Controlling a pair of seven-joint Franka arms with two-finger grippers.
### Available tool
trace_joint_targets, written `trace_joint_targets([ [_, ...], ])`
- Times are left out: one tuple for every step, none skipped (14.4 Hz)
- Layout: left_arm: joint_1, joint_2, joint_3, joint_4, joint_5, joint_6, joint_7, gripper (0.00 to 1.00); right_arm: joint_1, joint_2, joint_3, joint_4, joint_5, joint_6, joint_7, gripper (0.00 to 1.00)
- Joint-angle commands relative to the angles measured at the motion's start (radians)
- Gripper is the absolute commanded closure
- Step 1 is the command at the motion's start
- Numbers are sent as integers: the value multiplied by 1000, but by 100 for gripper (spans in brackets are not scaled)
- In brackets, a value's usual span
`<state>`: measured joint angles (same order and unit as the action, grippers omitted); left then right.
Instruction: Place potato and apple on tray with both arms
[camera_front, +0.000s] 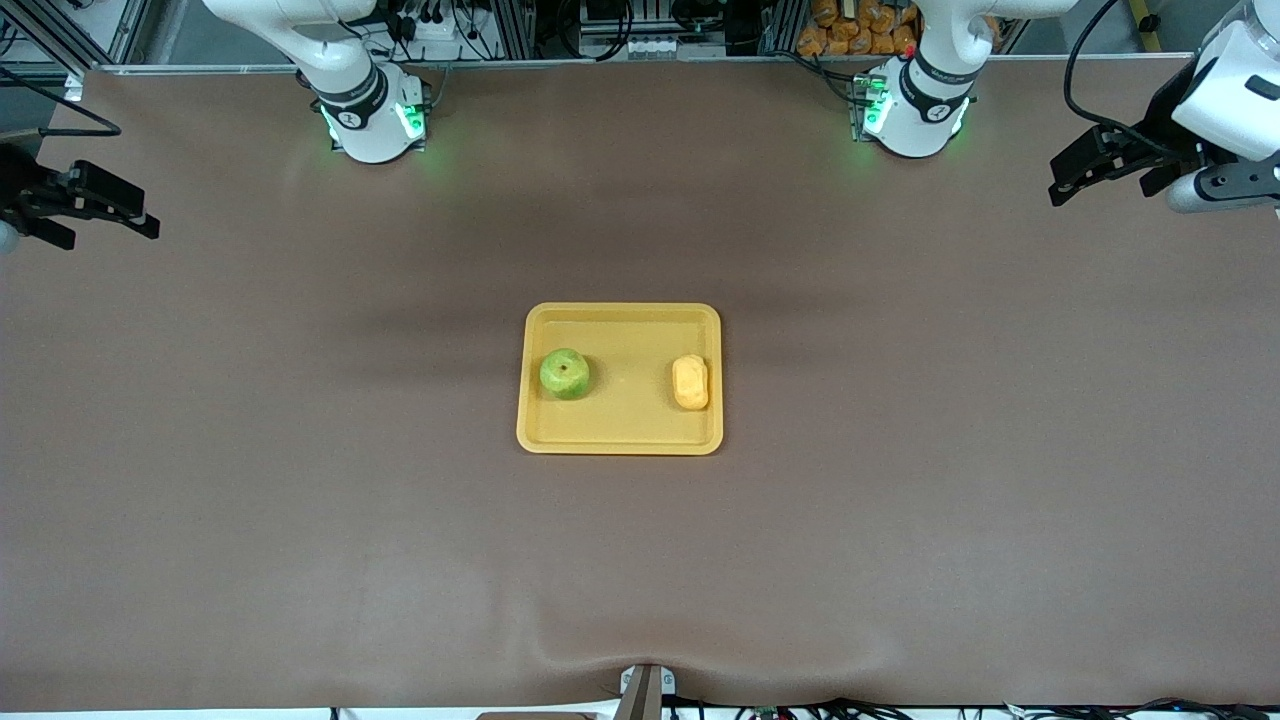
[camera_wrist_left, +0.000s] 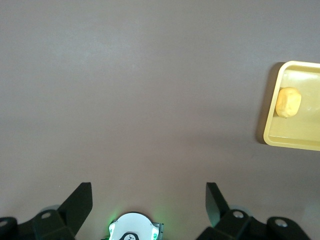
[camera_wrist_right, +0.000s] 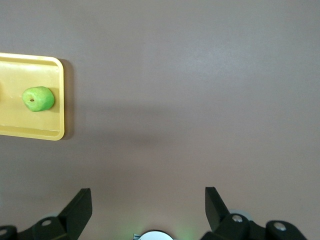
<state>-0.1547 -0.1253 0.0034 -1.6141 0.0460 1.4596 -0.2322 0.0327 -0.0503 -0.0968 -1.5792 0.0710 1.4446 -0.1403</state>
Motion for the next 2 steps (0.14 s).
trace_joint_targets([
  [0, 10, 1, 23, 17, -22, 8, 0, 9, -7, 5, 8, -14, -4, 11, 0],
  [0, 9, 1, 23, 17, -22, 8, 0, 9, -7, 5, 8, -14, -4, 11, 0],
])
